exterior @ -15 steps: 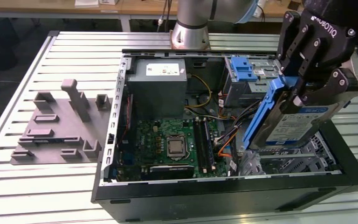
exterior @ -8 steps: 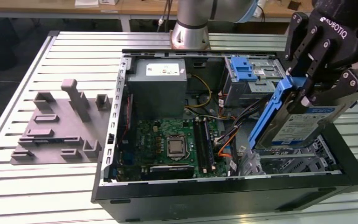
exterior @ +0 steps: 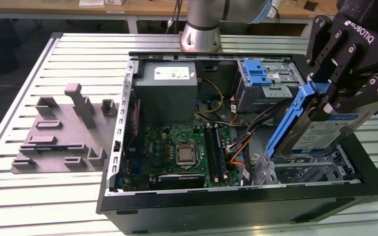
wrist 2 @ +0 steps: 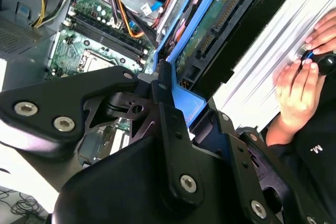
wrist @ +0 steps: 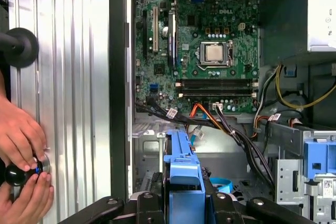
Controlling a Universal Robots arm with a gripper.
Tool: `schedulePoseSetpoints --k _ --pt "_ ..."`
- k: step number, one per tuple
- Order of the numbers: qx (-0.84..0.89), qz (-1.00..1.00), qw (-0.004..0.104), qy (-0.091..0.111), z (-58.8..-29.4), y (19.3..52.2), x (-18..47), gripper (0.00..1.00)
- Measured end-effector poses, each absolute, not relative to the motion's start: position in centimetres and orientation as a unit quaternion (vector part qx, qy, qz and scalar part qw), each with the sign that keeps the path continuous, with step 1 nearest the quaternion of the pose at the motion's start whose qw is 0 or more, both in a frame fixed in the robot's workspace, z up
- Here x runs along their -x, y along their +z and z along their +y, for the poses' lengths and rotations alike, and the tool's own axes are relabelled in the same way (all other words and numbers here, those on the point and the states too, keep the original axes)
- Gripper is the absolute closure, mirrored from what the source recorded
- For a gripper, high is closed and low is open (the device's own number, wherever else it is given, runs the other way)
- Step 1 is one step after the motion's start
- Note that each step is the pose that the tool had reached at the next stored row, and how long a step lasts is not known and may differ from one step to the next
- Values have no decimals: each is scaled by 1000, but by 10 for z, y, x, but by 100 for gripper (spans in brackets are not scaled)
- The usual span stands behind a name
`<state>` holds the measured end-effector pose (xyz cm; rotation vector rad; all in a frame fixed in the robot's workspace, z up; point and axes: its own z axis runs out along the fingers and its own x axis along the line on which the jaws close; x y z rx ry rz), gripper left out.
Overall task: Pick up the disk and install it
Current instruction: 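Insert the disk into the insertion slot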
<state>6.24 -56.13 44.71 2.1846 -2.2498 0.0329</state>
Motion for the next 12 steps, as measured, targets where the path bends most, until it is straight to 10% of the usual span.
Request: schedulePoseSetpoints --k 12 --pt "-697 -717 3 10 -561 440 -71 64"
